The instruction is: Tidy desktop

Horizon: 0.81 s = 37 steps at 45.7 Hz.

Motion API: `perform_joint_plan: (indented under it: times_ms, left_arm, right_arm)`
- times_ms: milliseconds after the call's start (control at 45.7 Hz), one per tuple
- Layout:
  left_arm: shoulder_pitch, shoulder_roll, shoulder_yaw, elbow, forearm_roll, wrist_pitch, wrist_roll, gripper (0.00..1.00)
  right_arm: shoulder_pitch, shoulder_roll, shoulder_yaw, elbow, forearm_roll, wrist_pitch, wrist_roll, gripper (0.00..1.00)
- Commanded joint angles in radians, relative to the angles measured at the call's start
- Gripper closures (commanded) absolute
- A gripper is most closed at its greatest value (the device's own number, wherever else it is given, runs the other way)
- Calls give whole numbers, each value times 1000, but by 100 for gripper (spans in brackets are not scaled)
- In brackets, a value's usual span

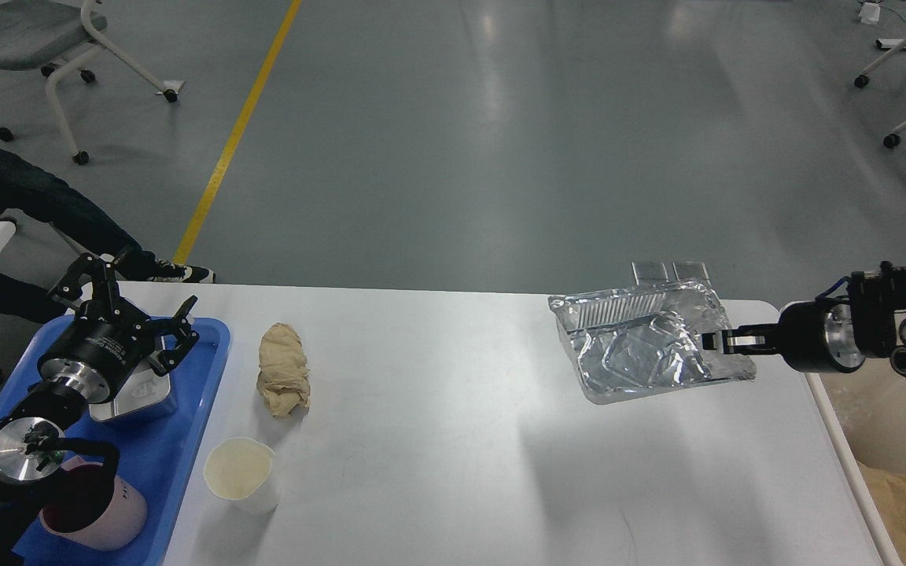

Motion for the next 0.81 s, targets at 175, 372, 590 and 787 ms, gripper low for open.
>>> perform_joint_plan:
  times_ms: [175,372,590,787]
  left_arm:
    - [-20,-9,0,2,14,10,-12,4]
    - [-17,3,2,-1,14,7,-12,4]
    - [-14,6,-1,-3,14,1,-14,4]
    - [-14,3,7,-3,14,4,-14,4]
  right_arm:
    - [95,163,-76,-71,6,0,-32,100]
    - [141,288,-146,-145,53,0,-32,100]
    - [178,423,-214,-226,110,0,-33,100]
    - [204,532,-264,-344,200,-2,-33,100]
